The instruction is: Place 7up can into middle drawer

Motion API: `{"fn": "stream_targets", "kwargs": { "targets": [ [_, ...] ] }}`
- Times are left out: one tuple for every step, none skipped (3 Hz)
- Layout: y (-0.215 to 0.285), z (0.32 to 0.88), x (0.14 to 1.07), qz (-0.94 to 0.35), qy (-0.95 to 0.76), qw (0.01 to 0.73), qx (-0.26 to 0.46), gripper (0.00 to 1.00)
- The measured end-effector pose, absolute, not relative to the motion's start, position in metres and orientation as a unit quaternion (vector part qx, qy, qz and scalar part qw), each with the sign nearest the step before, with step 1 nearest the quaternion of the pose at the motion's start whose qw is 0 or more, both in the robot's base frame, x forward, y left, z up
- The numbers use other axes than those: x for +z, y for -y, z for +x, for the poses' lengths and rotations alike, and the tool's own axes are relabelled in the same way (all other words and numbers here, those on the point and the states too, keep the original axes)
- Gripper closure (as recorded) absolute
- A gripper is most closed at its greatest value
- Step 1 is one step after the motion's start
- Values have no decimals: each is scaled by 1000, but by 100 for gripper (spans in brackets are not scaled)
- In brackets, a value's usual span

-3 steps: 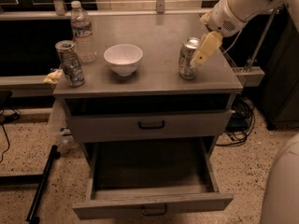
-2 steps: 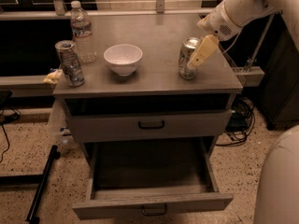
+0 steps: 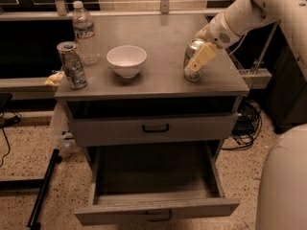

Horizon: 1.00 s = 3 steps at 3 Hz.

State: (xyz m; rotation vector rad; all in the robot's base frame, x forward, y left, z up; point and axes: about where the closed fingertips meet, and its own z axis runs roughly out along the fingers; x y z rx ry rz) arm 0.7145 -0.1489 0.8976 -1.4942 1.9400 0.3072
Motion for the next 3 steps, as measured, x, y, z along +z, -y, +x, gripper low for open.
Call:
{"fn": "stream_targets", "kwargs": {
  "targets": [
    [144, 708, 892, -573, -741, 325, 127, 30],
    [144, 690, 899, -579, -738, 319, 132, 53],
    [150, 655, 914, -591, -728, 319, 137, 77]
  ]
}}
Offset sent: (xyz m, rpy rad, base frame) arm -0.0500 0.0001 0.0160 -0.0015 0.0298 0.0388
